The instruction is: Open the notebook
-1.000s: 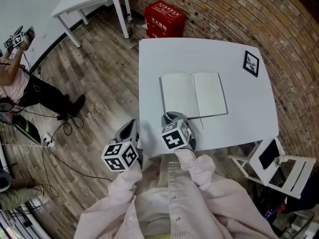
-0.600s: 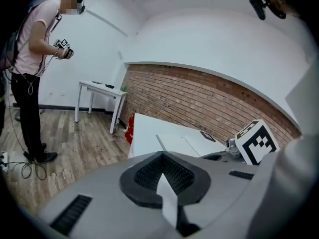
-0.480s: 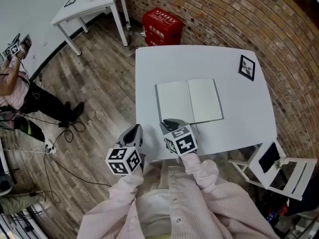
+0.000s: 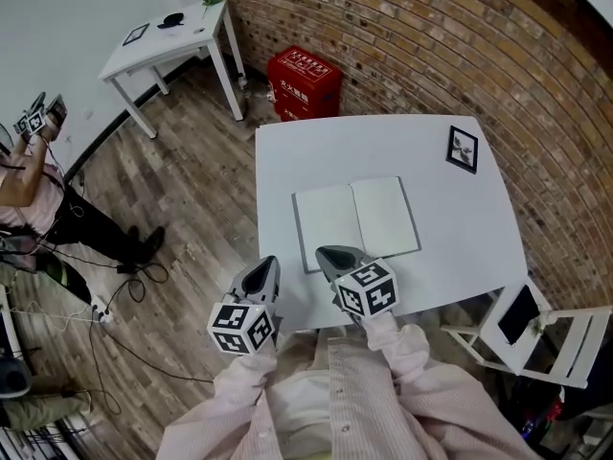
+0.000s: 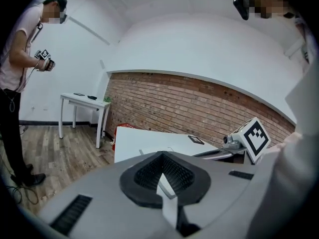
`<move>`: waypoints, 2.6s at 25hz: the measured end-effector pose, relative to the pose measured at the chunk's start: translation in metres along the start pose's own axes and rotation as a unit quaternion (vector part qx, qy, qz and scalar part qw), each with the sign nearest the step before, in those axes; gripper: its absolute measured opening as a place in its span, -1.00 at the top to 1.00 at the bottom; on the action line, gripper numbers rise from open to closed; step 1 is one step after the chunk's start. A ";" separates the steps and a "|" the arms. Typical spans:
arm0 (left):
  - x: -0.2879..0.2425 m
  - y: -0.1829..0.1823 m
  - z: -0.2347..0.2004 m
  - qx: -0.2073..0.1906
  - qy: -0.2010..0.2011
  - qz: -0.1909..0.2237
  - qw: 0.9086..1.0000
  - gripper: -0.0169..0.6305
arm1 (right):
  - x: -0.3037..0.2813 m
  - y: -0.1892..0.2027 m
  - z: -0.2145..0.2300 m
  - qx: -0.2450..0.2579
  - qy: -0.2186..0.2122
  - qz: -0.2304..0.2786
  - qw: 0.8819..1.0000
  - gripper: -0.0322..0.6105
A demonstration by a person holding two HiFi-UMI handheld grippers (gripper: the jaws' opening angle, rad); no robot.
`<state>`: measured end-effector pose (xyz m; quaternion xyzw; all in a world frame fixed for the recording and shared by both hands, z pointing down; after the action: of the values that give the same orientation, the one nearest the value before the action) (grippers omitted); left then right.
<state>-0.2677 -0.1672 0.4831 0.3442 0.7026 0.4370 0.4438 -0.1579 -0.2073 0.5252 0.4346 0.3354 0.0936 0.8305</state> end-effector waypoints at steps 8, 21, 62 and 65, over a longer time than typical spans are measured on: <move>0.000 -0.034 -0.004 -0.031 0.000 0.039 0.999 0.97 | 0.026 -0.041 0.005 -0.013 -0.017 0.086 0.996 0.89; 0.012 -0.083 -0.015 -0.064 -0.039 0.095 0.993 0.97 | 0.073 -0.105 0.017 0.005 -0.020 0.201 0.979 0.89; 0.014 -0.104 -0.026 -0.087 -0.097 0.115 0.985 0.97 | 0.106 -0.128 0.051 0.038 0.016 0.245 0.969 0.89; 0.015 -0.102 -0.026 -0.088 -0.098 0.114 0.985 0.97 | 0.106 -0.125 0.052 0.037 0.019 0.244 0.969 0.89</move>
<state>-0.3069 -0.2013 0.3901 0.4227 0.5711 0.5086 0.4863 -0.0611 -0.2700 0.3971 0.5320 0.2380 0.2888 0.7595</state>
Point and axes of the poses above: the fingertips, and each gripper's own axes: x backward along the fingers, z to its right, y out of its underside, the point moved 2 cm from there along x, backward along the fingers, and after that the axes turned 6 degrees about -x, right-handed, at the moved point
